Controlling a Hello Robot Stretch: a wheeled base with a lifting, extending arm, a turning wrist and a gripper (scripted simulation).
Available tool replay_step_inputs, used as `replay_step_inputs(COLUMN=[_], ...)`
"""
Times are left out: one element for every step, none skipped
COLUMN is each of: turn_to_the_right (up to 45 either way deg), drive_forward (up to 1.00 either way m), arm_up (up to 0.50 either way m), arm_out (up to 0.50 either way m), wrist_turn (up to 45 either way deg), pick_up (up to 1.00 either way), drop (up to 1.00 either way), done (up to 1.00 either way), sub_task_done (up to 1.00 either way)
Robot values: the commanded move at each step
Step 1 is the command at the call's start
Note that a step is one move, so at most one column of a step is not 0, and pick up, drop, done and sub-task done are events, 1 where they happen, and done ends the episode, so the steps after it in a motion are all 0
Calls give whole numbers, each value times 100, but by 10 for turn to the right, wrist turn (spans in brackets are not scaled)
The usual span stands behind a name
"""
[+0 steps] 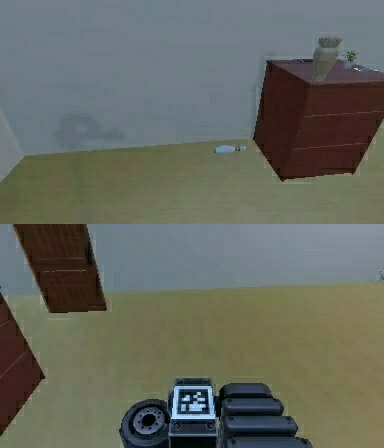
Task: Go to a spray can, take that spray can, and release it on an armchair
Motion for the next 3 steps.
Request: replay_step_inputs(turn_to_the_right=[330,0,450], drive_forward=[0,65,0], arm_up=[0,0,0], arm_out=[0,0,0], wrist_turn=[0,0,0], pick_up=[0,0,0], drop=[0,0,0], done=[0,0,0], sub_task_done=[0,0,0])
